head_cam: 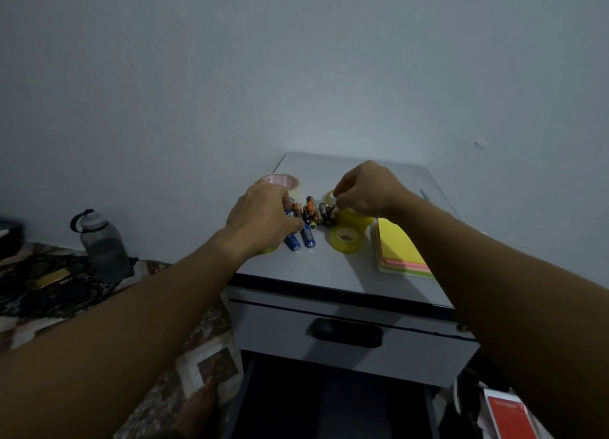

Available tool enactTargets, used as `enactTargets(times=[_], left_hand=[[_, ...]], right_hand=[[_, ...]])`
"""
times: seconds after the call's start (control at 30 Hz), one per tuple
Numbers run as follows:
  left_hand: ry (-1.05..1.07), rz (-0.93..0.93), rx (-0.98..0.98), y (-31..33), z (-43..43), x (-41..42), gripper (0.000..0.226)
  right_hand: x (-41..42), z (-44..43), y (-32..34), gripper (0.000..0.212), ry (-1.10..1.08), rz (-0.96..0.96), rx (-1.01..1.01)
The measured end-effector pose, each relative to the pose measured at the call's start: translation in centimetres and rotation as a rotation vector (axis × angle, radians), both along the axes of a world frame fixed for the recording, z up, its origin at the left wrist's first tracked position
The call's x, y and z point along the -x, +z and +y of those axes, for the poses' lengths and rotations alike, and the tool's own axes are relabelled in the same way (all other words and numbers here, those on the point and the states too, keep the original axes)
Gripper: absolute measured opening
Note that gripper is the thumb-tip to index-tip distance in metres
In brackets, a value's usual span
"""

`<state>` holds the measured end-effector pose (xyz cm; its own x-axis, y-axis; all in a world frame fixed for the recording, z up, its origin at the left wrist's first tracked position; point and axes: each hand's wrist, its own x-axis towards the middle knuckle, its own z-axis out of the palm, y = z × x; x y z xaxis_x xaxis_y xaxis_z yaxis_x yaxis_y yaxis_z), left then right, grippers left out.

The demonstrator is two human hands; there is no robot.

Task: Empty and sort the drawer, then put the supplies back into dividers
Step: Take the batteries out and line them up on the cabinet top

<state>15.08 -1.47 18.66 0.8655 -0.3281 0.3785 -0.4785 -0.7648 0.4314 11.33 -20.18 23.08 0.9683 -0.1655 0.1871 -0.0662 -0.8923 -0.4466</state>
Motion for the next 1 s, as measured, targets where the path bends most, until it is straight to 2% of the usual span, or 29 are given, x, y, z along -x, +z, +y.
enactTargets(times=[0.4,0.53,0.67,0.83,1.0], left_hand=[[0.021,-0.001,-0.026,1.1,0.2,0.6,0.025],[-0.028,-0.005,0.036,2.1,0.9,1.7,0.021],[-0.144,-0.017,0.115,2.9,2.5,4.3,0.021],[-0.227,0.033,0.14,2.8,4.9,9.2,0.014],[-0.292,0.108,0.152,0.2,6.9,14.3,0.024]], right_hand=[[1.2,-0.4,0.1,0.02,-0.034,-0.025,0.003],[3.0,-0.3,0.7,0.024,-0.04,-0.06,-0.03],[6.6,0.4,0.8,0.028,-0.044,-0.168,-0.033],[13.1,1.4,-0.9,0.027,-0.065,-0.259,-0.136],[20.1,3.3,-5.5,0.024,-0.061,-0.264,-0.236]])
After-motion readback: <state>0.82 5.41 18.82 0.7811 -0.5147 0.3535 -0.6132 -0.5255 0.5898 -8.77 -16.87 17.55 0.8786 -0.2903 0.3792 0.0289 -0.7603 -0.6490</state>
